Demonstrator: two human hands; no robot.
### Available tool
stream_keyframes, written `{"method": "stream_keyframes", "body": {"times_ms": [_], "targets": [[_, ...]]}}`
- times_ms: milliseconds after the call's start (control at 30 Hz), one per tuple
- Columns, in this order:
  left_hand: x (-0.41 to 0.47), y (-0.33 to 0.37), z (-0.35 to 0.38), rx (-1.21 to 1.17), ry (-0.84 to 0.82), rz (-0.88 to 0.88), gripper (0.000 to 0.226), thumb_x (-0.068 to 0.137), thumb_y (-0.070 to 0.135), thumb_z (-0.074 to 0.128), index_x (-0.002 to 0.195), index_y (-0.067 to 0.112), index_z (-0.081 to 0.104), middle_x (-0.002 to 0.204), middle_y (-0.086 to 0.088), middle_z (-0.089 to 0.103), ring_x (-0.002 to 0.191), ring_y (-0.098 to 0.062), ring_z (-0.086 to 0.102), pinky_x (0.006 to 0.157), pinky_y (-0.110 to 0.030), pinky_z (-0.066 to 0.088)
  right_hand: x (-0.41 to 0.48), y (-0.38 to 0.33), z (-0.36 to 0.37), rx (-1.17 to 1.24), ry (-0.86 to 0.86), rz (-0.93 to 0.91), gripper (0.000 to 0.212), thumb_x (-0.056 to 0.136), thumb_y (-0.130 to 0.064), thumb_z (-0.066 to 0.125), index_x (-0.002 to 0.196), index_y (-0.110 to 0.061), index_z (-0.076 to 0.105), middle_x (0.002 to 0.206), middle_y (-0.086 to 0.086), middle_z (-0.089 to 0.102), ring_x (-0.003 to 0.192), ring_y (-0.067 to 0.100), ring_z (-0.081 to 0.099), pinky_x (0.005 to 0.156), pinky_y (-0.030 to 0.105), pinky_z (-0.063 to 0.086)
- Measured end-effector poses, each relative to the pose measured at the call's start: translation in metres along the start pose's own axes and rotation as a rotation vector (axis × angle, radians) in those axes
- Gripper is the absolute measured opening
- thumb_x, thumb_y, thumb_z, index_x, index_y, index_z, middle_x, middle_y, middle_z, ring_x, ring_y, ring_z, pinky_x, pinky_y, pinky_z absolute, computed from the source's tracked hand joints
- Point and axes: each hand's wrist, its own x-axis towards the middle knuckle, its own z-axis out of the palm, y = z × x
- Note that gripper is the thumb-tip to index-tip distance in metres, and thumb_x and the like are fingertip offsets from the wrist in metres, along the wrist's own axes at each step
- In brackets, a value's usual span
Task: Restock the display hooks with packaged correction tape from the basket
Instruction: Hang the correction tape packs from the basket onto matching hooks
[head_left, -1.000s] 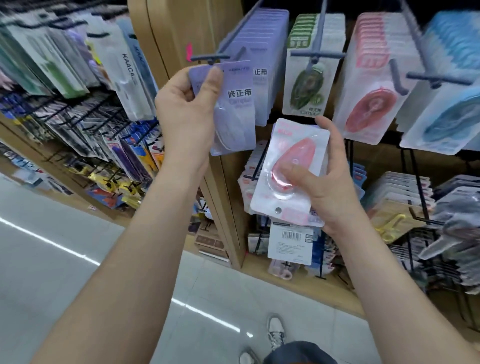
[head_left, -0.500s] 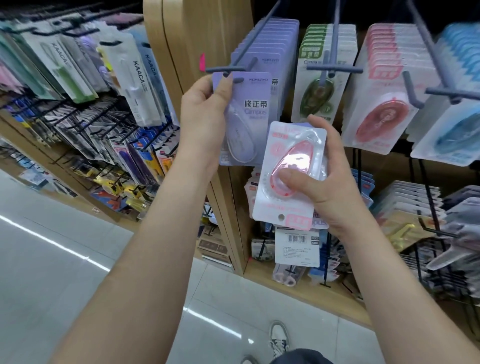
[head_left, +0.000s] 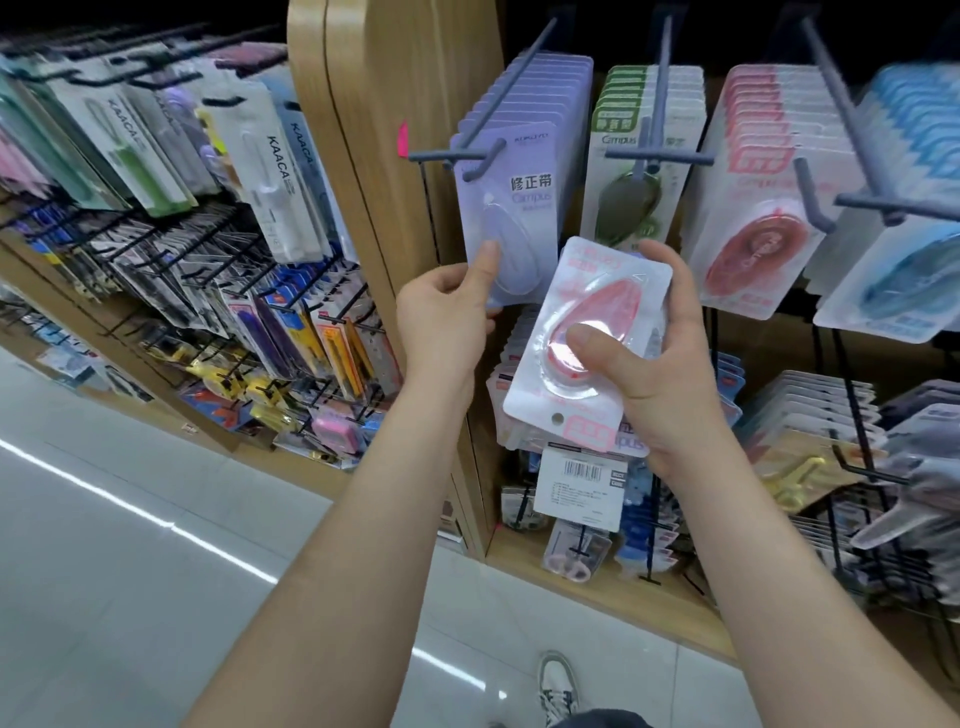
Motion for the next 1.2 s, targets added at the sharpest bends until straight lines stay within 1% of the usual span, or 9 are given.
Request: {"method": "stream_keyframes", "body": {"times_ms": [133,300,400,467,633,800,933,1067,1200], "targets": [[-0.017,-0.01,-0.011,0.155,-0.032,-0.046,0.048,0.089,0.058,0.059,0.119,0.02,0.061,0.11,0.007,0.068,0.103,-0.01,0.065,0.091,-0.04,0.056,-0.001,0.002,0.0,0.0,0.017,0.004,0.066,0.079,0.003,0.075,0.131,-0.024,0.044,0.113,-0.009,0.062,0.093,-0.003,0.066,0.076,0.019,0.054],[-0.066,-0.01,-0.019,-0.081,-0.421,-0.028,0.044,0.085,0.049,0.058,0.12,0.022,0.06,0.108,0.001,0.072,0.093,-0.011,0.071,0.071,-0.024,0.056,-0.005,0.006,0.008,-0.073,-0.02,0.024,0.046,0.078,-0.014,0.081,0.113,-0.029,0.056,0.1,-0.01,0.07,0.092,0.005,0.07,0.072,0.022,0.056],[-0.069,-0.014,-0.012,-0.222,-0.361,-0.049,0.046,0.08,0.042,0.065,0.118,0.016,0.062,0.105,-0.004,0.073,0.091,-0.016,0.072,0.072,-0.028,0.058,-0.009,0.0,0.016,0.057,-0.013,0.074,0.01,0.1,-0.019,0.055,0.101,-0.029,0.056,0.08,-0.023,0.07,0.077,-0.007,0.068,0.064,0.013,0.052],[-0.071,-0.016,-0.01,-0.26,-0.269,-0.05,0.044,0.08,0.04,0.067,0.114,0.012,0.063,0.102,-0.004,0.074,0.088,-0.017,0.072,0.071,-0.03,0.058,-0.012,0.001,0.019,0.09,0.007,0.067,0.017,0.105,-0.023,0.039,0.102,-0.028,0.056,0.077,-0.026,0.069,0.071,-0.012,0.064,0.062,0.008,0.049],[-0.075,-0.022,-0.001,-0.308,-0.099,-0.113,0.029,0.095,0.037,0.061,0.099,0.008,0.061,0.096,-0.016,0.071,0.083,-0.024,0.072,0.071,-0.04,0.06,-0.02,0.009,0.026,0.024,0.034,0.024,0.025,0.099,-0.034,0.053,0.122,-0.024,0.058,0.121,-0.001,0.064,0.104,0.014,0.066,0.08,0.027,0.055],[-0.078,-0.016,0.014,-0.423,-0.012,-0.131,0.025,0.098,0.037,0.058,0.089,0.014,0.055,0.078,-0.001,0.065,0.072,-0.015,0.067,0.067,-0.035,0.057,-0.035,0.013,0.022,-0.059,0.338,-0.149,0.027,0.098,-0.016,0.058,0.125,-0.015,0.055,0.122,-0.012,0.057,0.114,-0.005,0.054,0.095,0.012,0.041],[-0.084,-0.017,0.023,-0.446,-0.099,-0.23,0.032,0.096,0.04,0.061,0.098,0.007,0.058,0.089,-0.009,0.071,0.082,-0.025,0.071,0.075,-0.042,0.06,-0.034,0.011,0.004,-0.06,0.272,-0.025,0.047,0.088,-0.024,0.069,0.132,-0.029,0.052,0.136,-0.007,0.054,0.126,0.011,0.054,0.107,0.039,0.046],[-0.088,-0.02,0.026,-0.322,-0.266,-0.211,0.032,0.096,0.039,0.061,0.099,0.008,0.066,0.095,-0.012,0.073,0.086,-0.026,0.071,0.074,-0.04,0.057,-0.042,0.005,-0.022,-0.15,0.277,-0.016,0.027,0.093,-0.008,0.066,0.113,-0.025,0.064,0.113,-0.017,0.065,0.103,-0.01,0.059,0.088,0.01,0.045],[-0.093,-0.018,0.026,-0.229,-0.398,-0.049,0.028,0.088,0.034,0.067,0.104,0.012,0.07,0.098,-0.007,0.075,0.09,-0.022,0.071,0.08,-0.04,0.057,-0.055,-0.002,-0.055,-0.242,0.388,-0.029,0.02,0.093,-0.004,0.064,0.093,-0.023,0.069,0.095,-0.014,0.067,0.089,-0.009,0.059,0.081,0.005,0.04]]}}
